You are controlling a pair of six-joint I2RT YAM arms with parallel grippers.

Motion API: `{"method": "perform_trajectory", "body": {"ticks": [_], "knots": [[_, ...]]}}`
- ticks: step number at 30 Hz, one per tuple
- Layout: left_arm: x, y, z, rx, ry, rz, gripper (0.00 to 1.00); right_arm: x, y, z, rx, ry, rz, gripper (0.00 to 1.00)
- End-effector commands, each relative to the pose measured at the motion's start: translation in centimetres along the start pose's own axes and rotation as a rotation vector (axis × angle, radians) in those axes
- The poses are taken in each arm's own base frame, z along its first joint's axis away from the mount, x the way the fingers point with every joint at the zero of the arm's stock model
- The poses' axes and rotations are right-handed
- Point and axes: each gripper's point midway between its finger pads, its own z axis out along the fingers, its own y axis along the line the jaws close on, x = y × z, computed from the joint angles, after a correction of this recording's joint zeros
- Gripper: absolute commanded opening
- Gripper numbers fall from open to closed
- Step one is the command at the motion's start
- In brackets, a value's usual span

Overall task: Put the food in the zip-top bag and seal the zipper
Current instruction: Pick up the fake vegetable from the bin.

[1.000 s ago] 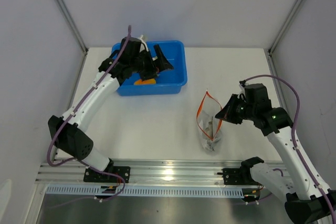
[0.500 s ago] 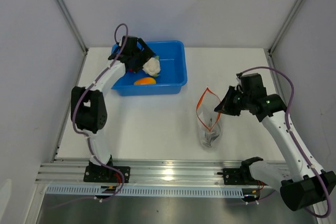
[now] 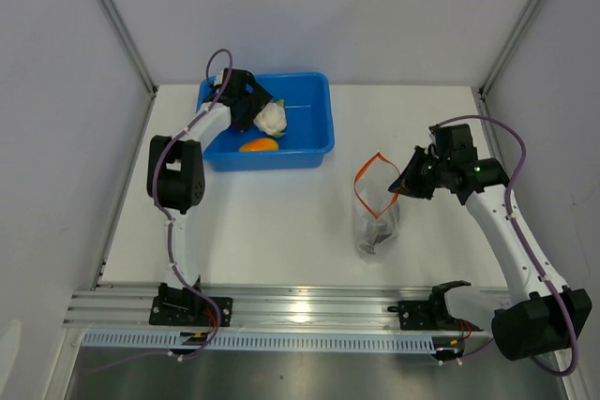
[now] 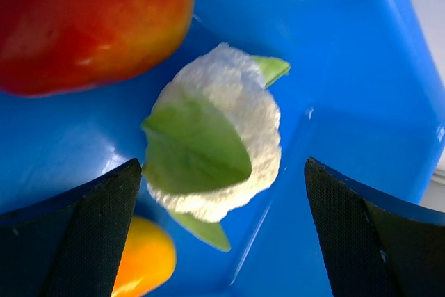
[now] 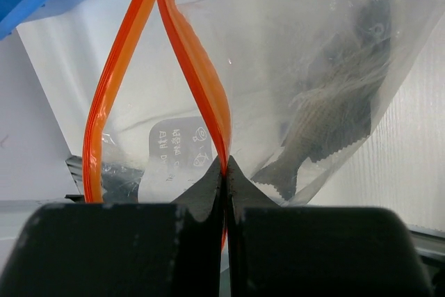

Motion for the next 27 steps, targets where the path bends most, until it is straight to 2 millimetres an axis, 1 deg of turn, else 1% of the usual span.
{"method": "perform_trajectory", "body": {"ticks": [1,3,4,6,8,9,11,13,14,15,18,19,21,22,23,24,25,27], "knots": [[-1.9,-1.4,0.9,0.039,-0.029,-0.057,0.99,-1.5,0.6,-0.2,-0.026,-0.043,-0.003,0.0],[-2.3,-1.9,1.3,0.062,-0.038,-0.083,1.0,-1.5,0.4,0.0,-0.021,-0.044,0.005,0.0],[-2.1,-1.5,1.9,0.054,-0.034,-0.094,1.0,-1.7,0.2,0.0,-0.014,-0.048,0.018,0.0],[-2.2,-1.6,2.4,0.058,-0.033,-0.12,0.99,-1.7,0.0,0.1,-0.011,-0.05,0.026,0.0],[-1.7,-1.2,3.3,0.047,-0.022,-0.143,0.99,-1.9,-0.2,0.2,-0.005,-0.053,0.038,0.0],[-1.8,-1.2,3.5,0.046,-0.023,-0.152,1.0,-2.0,-0.3,0.2,-0.002,-0.056,0.04,0.0],[-1.2,-1.2,4.2,0.056,0.01,-0.169,0.99,-2.0,-0.5,0.2,0.006,-0.056,0.048,0.0],[-1.4,-2.1,4.3,0.087,0.013,-0.176,0.99,-2.2,-0.6,0.3,0.013,-0.059,0.052,0.0],[-1.0,-1.8,4.9,0.082,0.025,-0.179,0.98,-2.2,-0.8,0.4,0.017,-0.057,0.057,0.0],[-1.1,-2.2,4.9,0.098,0.025,-0.18,0.97,-2.2,-0.8,0.4,0.017,-0.057,0.057,0.0],[-0.8,-2.6,5.1,0.117,0.05,-0.182,0.88,-2.4,-0.8,0.6,0.016,-0.055,0.06,0.0],[-0.6,-2.6,5.0,0.116,0.057,-0.18,0.8,-2.5,-0.8,0.6,0.016,-0.057,0.059,0.0],[-0.6,-2.5,4.8,0.116,0.073,-0.183,0.69,-2.6,-0.8,0.5,0.015,-0.06,0.056,0.0],[-0.4,-2.1,4.8,0.104,0.088,-0.193,0.57,-2.6,-0.8,0.6,0.013,-0.06,0.056,0.0],[-0.1,-2.2,4.7,0.116,0.116,-0.213,0.5,-2.6,-0.8,0.6,0.012,-0.06,0.055,0.0],[0.0,-1.7,4.8,0.113,0.132,-0.228,0.45,-2.6,-0.7,0.5,0.008,-0.061,0.054,0.0],[0.0,-1.8,4.6,0.128,0.154,-0.24,0.35,-2.6,-0.8,0.6,0.007,-0.061,0.055,0.0],[0.0,-1.8,4.4,0.134,0.164,-0.241,0.25,-2.5,-0.6,0.5,-0.001,-0.063,0.052,0.0]]}}
